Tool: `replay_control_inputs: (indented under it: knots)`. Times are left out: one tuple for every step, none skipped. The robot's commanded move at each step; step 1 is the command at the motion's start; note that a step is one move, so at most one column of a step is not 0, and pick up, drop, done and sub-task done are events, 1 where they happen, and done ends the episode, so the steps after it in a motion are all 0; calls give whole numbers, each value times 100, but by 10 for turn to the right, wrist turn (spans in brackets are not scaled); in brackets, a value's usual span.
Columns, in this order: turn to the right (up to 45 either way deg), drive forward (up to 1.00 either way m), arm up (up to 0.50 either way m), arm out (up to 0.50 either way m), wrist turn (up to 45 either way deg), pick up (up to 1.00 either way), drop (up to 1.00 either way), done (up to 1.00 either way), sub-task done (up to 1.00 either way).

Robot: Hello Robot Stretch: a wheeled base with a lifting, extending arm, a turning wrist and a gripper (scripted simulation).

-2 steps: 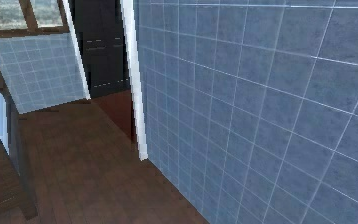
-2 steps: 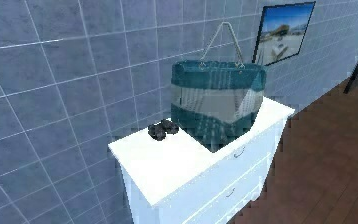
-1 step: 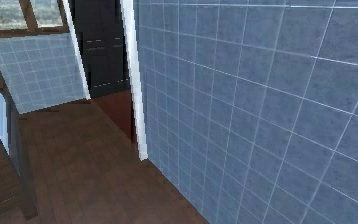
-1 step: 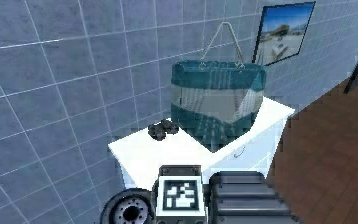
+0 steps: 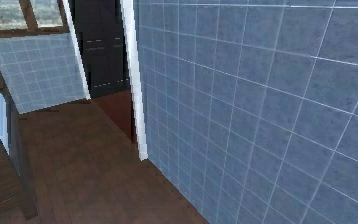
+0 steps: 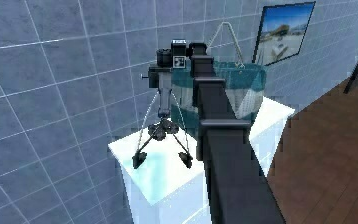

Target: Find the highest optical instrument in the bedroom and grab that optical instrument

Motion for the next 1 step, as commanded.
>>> replay_control_inputs:
  knots:
    - [0, 0, 0, 0, 450, 0, 0, 0, 0]
